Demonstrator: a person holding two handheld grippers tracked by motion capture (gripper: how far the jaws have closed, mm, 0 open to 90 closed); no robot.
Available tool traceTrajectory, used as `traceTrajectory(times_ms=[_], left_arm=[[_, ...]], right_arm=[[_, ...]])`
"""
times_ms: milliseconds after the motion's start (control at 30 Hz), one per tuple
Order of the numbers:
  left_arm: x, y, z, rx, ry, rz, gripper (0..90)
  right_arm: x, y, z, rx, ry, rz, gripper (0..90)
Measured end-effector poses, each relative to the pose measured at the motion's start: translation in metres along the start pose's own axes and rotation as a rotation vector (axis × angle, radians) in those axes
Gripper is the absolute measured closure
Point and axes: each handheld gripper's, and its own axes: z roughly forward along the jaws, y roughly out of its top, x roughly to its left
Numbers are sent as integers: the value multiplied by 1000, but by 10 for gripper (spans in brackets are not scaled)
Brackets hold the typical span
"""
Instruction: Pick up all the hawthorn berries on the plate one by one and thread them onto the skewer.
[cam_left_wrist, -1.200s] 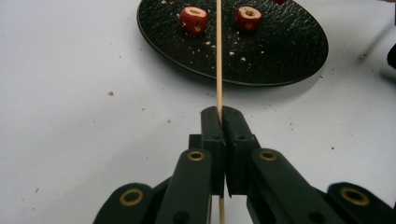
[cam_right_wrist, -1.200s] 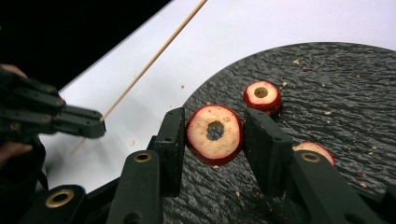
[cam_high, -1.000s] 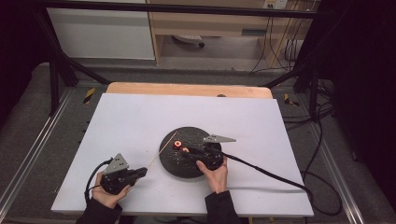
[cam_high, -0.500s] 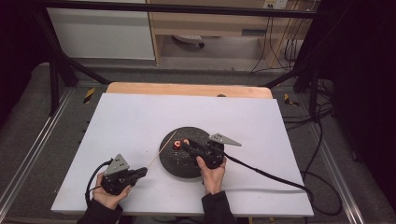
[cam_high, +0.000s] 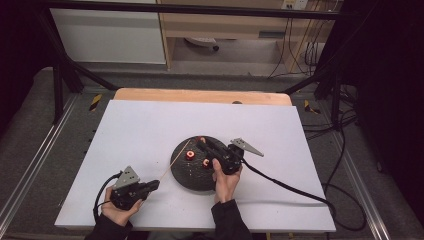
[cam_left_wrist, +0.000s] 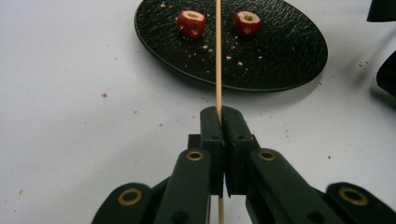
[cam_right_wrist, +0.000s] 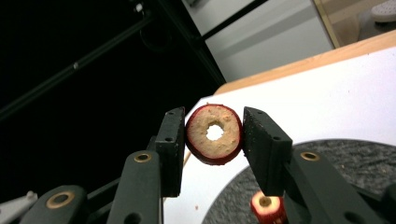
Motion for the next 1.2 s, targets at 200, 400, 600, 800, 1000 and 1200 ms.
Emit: traceTrajectory(times_ms=[200, 400, 600, 800, 1000, 1200], left_arm=[[-2, 1, 0, -15, -2, -7, 879], [-6, 1, 1, -27, -2, -15, 879], [-10, 3, 3, -39, -13, -32, 879], [-17, 6, 7, -51, -21, -45, 879], [-24, 8, 14, -55, -35, -52, 878], [-27, 8, 17, -57, -40, -65, 879]], right_arm=[[-3, 1, 4, -65, 0, 32, 607], [-4, 0, 8, -132, 1, 78, 608], [-5, -3, 11, -189, 4, 94, 608], [-7, -5, 13, -216, 11, 106, 608], [-7, -7, 14, -244, 22, 111, 608], [-6, -9, 14, -274, 35, 126, 609]])
